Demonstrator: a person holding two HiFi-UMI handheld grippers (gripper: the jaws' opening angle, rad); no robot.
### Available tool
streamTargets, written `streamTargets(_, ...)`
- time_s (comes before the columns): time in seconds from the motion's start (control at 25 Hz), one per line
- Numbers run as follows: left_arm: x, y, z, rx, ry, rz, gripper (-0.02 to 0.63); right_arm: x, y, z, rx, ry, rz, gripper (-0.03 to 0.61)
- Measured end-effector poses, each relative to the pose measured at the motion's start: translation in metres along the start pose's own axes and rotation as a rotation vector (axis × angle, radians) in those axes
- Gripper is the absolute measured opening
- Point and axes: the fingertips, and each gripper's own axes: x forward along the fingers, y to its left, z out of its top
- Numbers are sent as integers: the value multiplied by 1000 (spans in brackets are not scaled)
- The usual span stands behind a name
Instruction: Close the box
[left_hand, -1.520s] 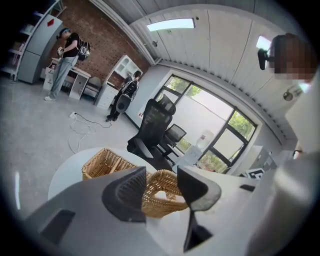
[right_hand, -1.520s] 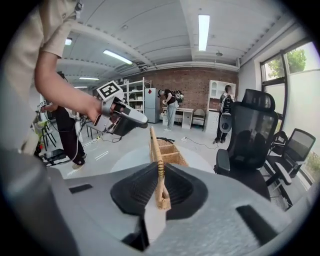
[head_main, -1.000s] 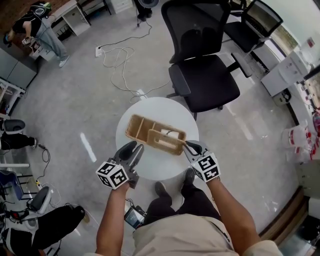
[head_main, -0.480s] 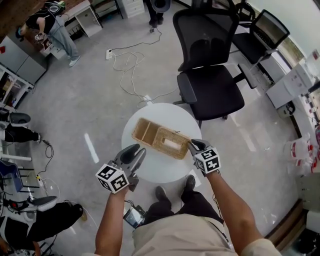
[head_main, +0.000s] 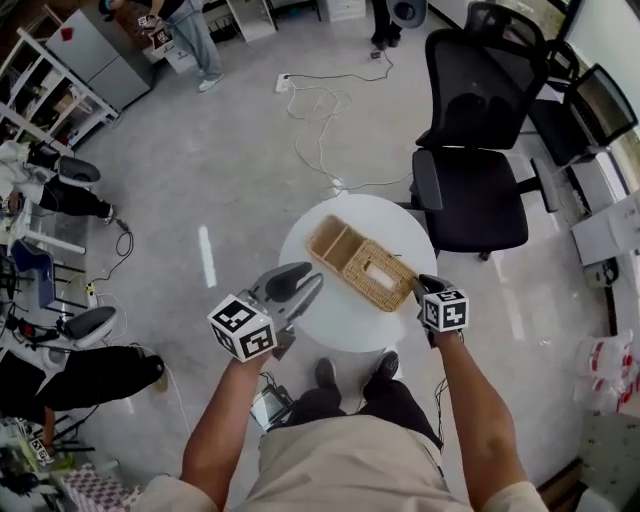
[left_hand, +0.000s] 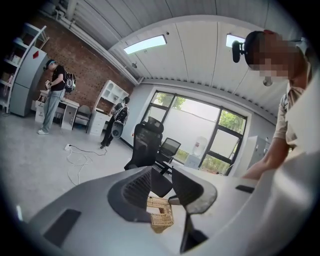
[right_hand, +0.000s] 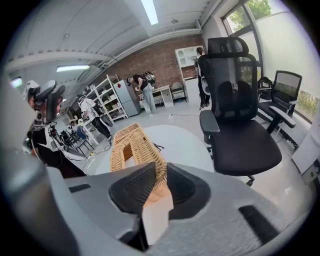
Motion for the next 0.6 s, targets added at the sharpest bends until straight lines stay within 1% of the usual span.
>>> streamTargets(0.16, -18, -12, 23, 31, -25, -3, 117, -4, 8, 5, -22, 30, -17, 62)
streamTargets(0.28, -33, -20, 39, 54, -51, -1, 107, -13, 18, 21, -40, 4, -11, 61)
streamTargets(0.44, -51, -31, 62, 88, -103, 3, 87, -44, 39, 66, -72, -103, 11, 53)
streamTargets(0.6, -75, -44, 90, 149, -174, 19, 60, -106, 86, 134, -149, -278, 64, 12)
